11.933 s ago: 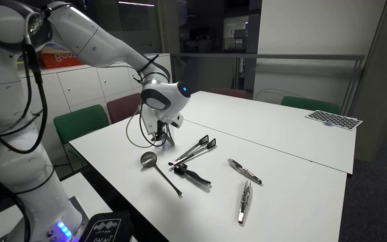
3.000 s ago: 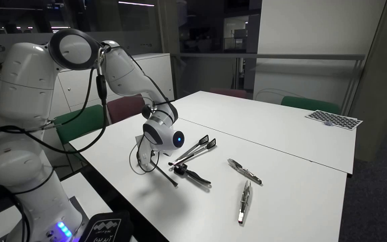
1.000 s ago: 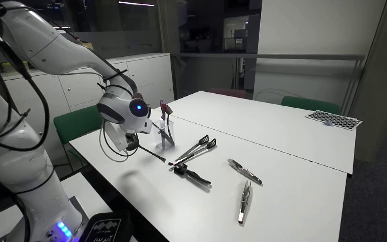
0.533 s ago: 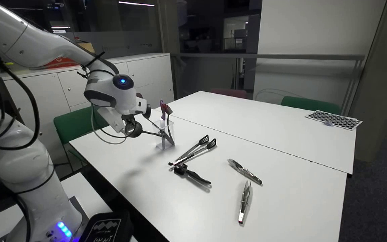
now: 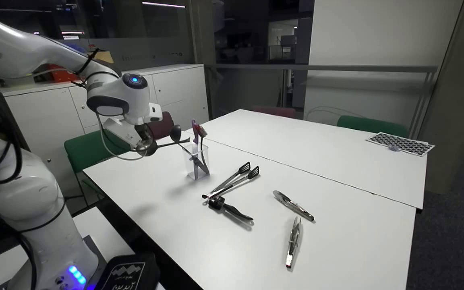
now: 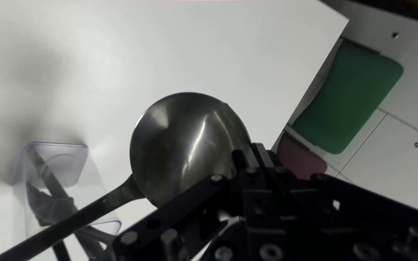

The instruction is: Put the serving spoon in the cup

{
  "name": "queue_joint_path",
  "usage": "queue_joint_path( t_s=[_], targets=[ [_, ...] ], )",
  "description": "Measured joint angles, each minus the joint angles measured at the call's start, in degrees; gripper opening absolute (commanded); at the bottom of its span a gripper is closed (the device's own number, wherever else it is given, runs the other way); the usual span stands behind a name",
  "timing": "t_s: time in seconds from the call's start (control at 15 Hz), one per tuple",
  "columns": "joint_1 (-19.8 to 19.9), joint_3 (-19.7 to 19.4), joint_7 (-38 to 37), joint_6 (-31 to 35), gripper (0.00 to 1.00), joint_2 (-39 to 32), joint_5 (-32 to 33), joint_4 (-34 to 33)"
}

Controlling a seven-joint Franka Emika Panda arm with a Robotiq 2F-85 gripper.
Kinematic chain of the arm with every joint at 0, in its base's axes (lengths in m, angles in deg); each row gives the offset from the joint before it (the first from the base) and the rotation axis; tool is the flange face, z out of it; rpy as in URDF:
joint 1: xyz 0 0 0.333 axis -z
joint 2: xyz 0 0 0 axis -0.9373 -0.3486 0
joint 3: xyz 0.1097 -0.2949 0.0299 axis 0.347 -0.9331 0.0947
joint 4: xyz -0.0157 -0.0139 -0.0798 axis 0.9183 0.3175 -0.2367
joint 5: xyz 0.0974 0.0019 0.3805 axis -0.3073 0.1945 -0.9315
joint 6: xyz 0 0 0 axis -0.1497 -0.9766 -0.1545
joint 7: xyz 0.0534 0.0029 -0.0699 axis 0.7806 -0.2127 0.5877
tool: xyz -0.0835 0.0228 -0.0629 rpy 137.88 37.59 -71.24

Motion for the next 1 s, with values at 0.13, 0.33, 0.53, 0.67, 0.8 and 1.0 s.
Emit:
queue_joint_path(
  t_s=[0.13, 0.33, 0.53, 0.67, 0.8, 1.0],
  targets=[
    [0.91, -1.36, 2.69, -7.27, 0.0, 2.41, 1.67, 0.02],
    [2.72, -5.95, 8.48, -18.45, 0.0, 4.79, 4.98, 0.05],
    [4.62, -11.38, 14.0, -27.39, 0.0, 5.06, 8.97, 0.12],
    [4.61, -15.72, 16.91, -32.07, 0.0, 4.59, 11.8, 0.25],
    [4.5, -19.87, 19.77, -36.86, 0.0, 3.44, 12.77, 0.2],
    [4.48, -24.32, 22.6, -43.46, 0.0, 0.18, 12.21, -0.67]
  ],
)
